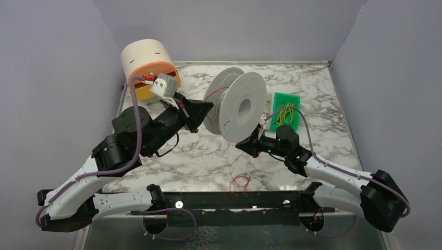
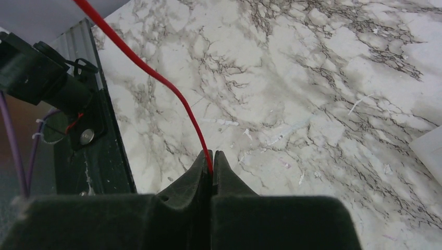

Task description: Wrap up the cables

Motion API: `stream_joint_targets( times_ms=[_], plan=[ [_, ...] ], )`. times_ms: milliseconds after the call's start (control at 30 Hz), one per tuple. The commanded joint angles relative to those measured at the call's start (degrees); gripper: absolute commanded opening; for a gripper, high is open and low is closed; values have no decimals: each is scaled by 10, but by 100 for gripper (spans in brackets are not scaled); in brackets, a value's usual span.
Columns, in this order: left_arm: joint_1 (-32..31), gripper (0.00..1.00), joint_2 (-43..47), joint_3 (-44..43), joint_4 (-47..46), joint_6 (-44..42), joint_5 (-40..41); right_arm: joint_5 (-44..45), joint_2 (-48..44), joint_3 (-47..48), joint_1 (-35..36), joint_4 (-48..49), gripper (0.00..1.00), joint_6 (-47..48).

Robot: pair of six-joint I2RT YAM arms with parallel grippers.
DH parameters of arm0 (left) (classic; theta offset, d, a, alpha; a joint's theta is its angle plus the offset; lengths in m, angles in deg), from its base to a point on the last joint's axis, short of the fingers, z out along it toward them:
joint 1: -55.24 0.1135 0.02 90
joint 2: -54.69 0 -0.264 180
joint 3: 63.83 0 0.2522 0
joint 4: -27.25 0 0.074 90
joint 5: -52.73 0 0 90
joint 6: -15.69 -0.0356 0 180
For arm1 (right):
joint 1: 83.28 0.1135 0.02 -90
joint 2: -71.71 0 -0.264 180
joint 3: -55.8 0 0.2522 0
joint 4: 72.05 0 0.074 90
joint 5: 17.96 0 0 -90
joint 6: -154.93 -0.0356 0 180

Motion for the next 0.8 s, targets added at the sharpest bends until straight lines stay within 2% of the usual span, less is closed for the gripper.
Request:
stream_joint_targets(
  times_ms=[0, 267, 500, 633, 767],
  plan=[
    [-2, 0, 6, 22, -99, 17, 66, -12, -46, -8, -2, -48, 1, -3],
    [-2, 0, -12, 106, -197, 9, 195, 4, -169, -35, -1, -151, 1, -40],
    [-2, 0, -67, 117, -239, -10, 256, -54, -243, -6, -1, -230, 1, -64],
    [-1, 0, -94, 125, -254, -24, 287, -82, -261, 25, 0, -251, 1, -77],
    [0, 0, -130, 122, -247, -33, 307, -107, -242, 84, 0, -276, 1, -80]
  ],
)
